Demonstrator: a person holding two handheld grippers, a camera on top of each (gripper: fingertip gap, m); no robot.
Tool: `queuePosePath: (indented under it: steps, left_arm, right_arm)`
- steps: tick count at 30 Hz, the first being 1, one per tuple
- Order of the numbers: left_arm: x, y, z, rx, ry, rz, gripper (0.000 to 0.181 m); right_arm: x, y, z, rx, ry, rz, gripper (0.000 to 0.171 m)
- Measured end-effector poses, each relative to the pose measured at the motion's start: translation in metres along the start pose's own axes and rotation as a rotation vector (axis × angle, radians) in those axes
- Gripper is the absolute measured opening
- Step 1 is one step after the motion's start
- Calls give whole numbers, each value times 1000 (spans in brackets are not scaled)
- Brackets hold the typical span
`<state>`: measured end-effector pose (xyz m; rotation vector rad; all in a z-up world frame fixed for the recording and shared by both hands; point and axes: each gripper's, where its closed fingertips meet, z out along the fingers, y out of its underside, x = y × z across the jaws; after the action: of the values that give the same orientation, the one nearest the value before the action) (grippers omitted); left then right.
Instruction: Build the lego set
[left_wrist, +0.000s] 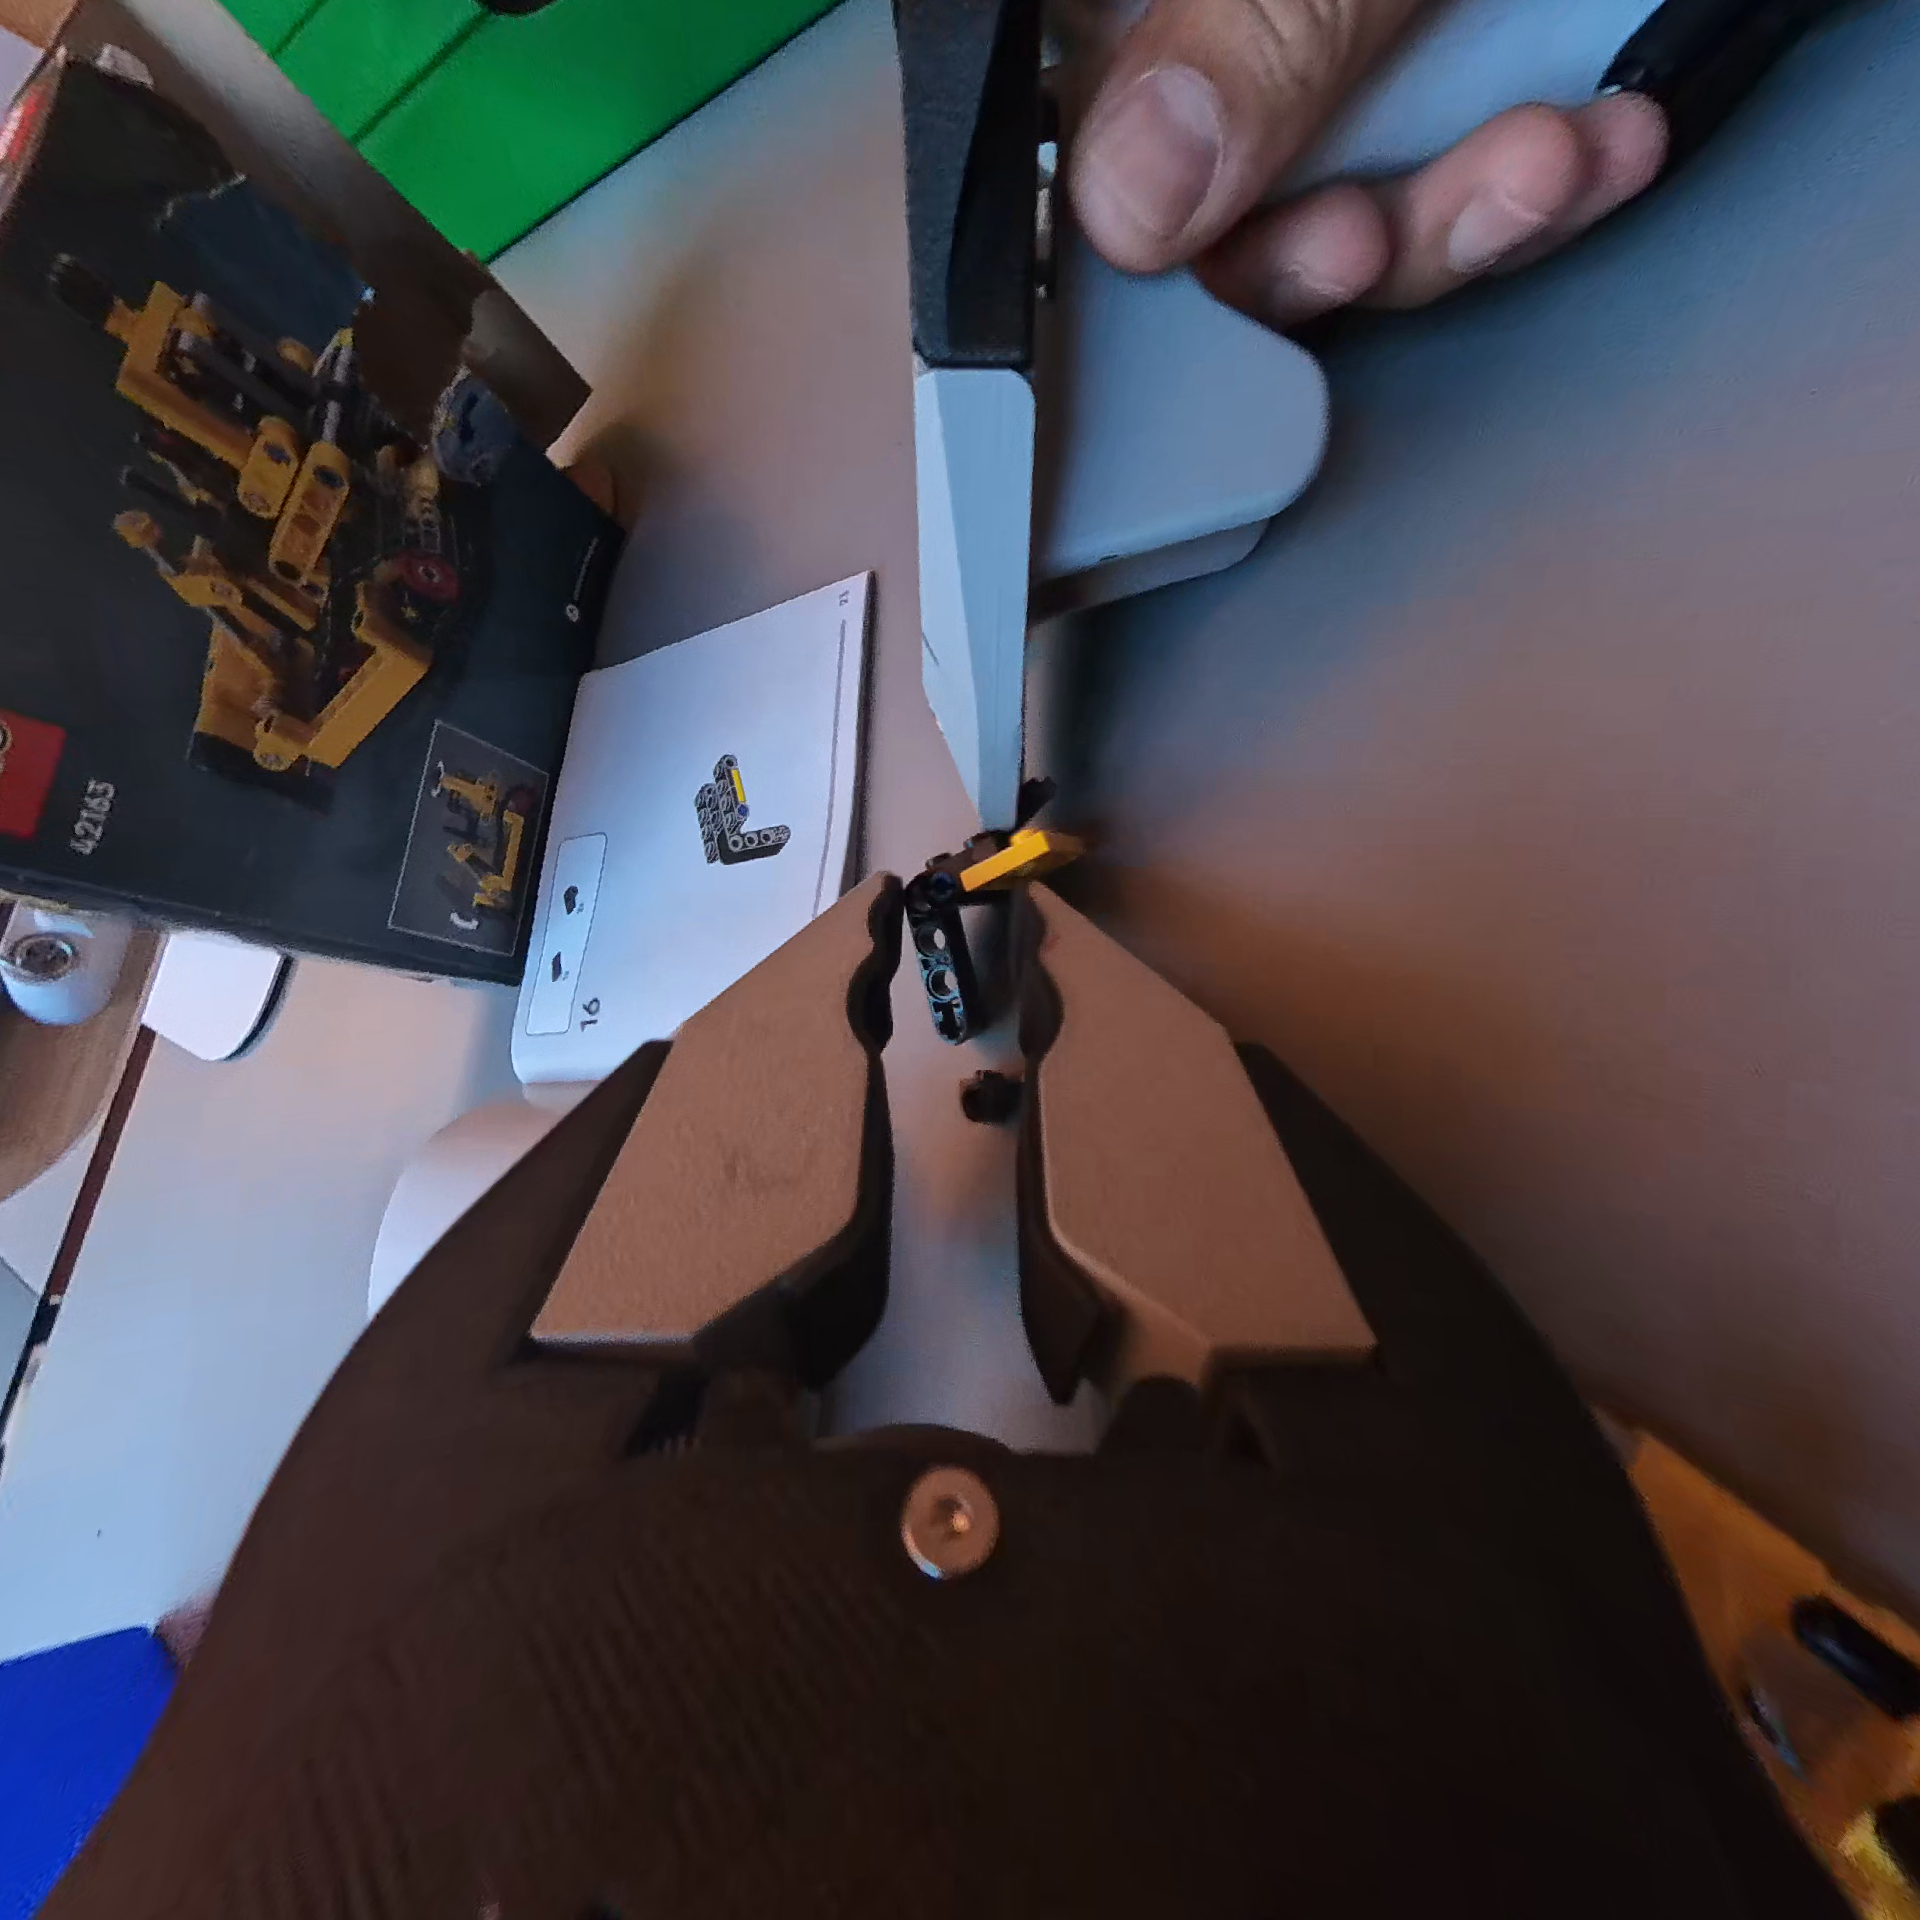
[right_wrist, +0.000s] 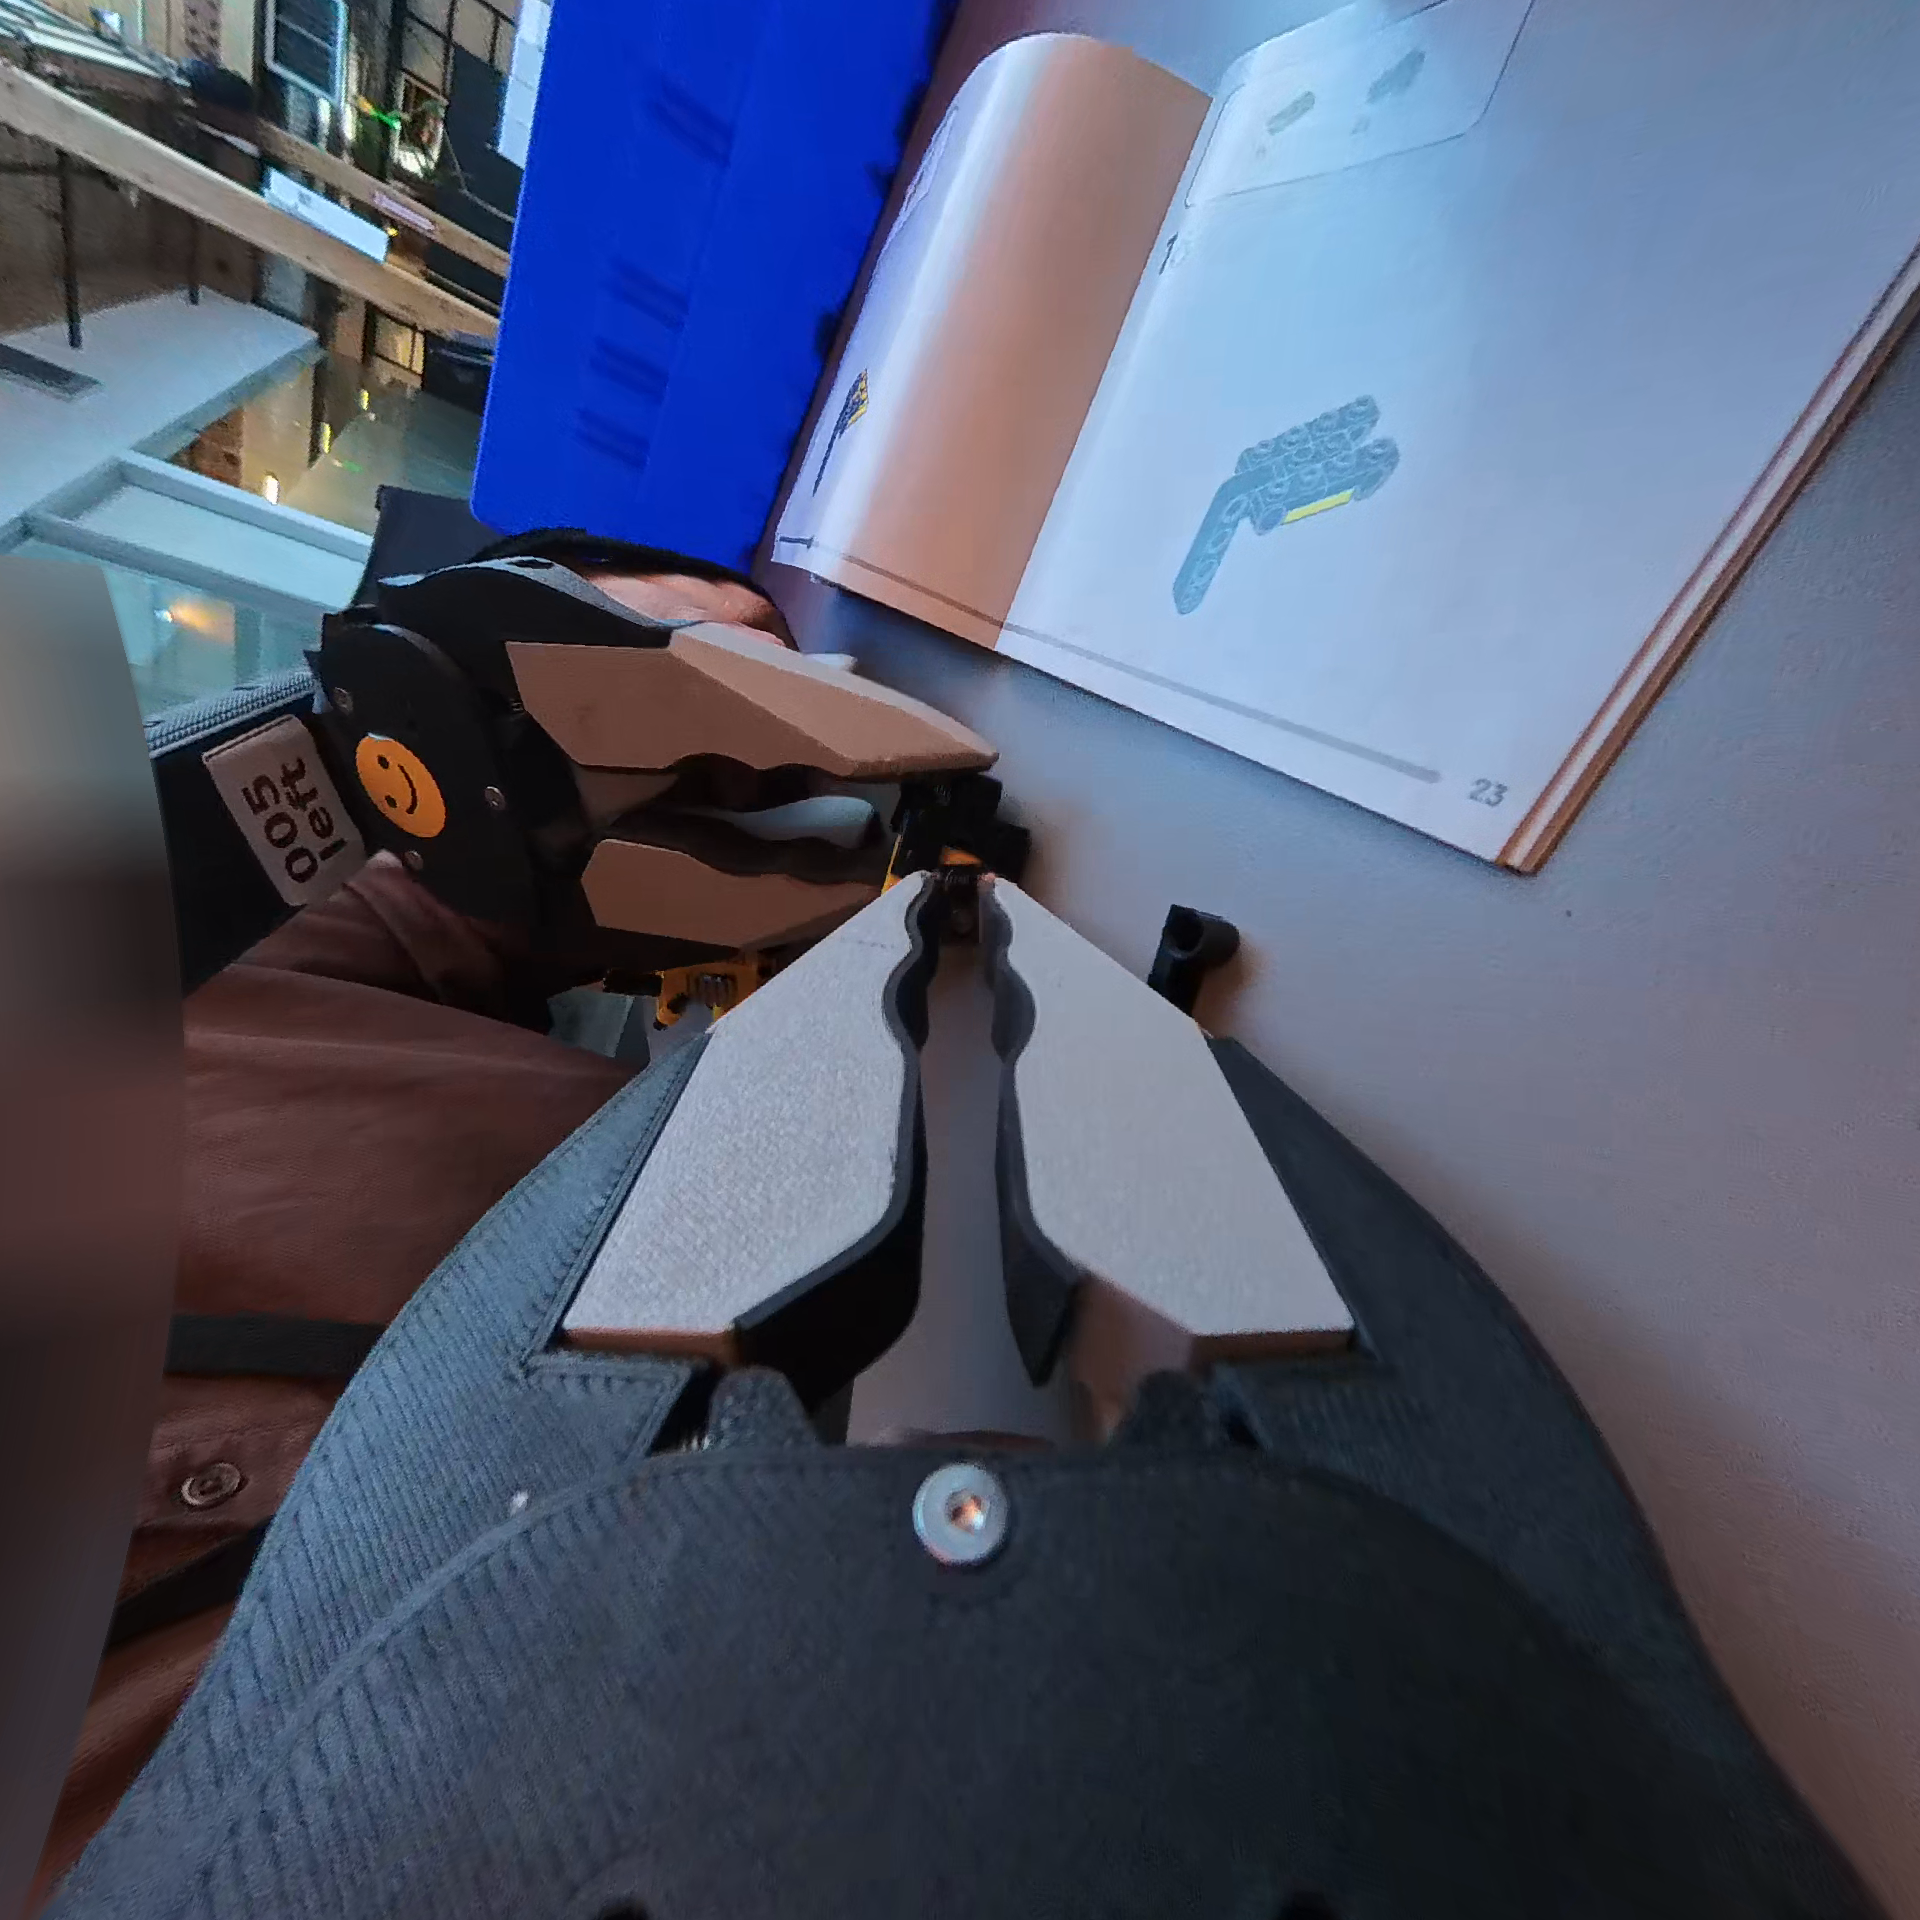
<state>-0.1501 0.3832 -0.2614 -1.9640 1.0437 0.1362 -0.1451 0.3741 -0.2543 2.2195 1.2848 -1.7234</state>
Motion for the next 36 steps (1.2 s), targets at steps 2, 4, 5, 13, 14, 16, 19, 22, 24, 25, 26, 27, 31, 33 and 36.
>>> queuePosePath:
  steps: [2, 4, 5, 13, 14, 16, 19, 22, 24, 25, 26, 27, 31, 33, 36]
  left_arm:
    - [-3, 1, 1, -16, -29, -23, 17]
    - [-5, 0, 1, -16, -49, -29, 17]
    - [-4, -2, 1, -8, -52, -22, 17]
    - [-14, -8, -3, 48, -101, -35, 13]
    - [-14, -8, -3, 44, -102, -35, 13]
    - [-14, -7, -2, 38, -106, -33, 13]
    - [-14, -7, -2, 33, -110, -31, 13]
    - [-14, -5, -1, 20, -104, -45, 13]
    - [-14, -4, -1, 13, -100, -57, 12]
    - [-15, -4, 0, 8, -102, -64, 12]
    - [-17, -3, 0, 4, -109, -72, 13]
    - [-18, -2, 0, -2, -113, -81, 13]
    - [-19, 1, 3, -33, -120, -89, 13]
    - [-19, 0, 3, -26, -119, -89, 12]
    - [-18, -1, 3, -19, -117, -92, 12]
  right_arm:
    - [1, -1, 0, 6, -3, 10, 4]
    - [0, -4, -2, 21, -13, 22, 4]
    - [0, -5, -2, 30, -21, 30, 4]
    - [-4, -17, -7, 107, -66, 53, 4]
    - [-4, -17, -6, 109, -60, 52, 4]
    - [-3, -17, -6, 110, -53, 52, 4]
    - [-3, -17, -6, 112, -62, 67, 4]
    - [-2, -17, -5, 109, -53, 67, 4]
    - [-1, -17, -5, 108, -46, 61, 4]
    - [-1, -17, -5, 109, -45, 59, 4]
    - [-1, -16, -5, 106, -45, 58, 4]
    - [-1, -16, -5, 105, -42, 57, 4]
    - [1, -17, -4, 113, -14, 43, 4]
    - [3, -18, -4, 120, -2, 46, 4]
    - [3, -19, -5, 127, 5, 45, 4]
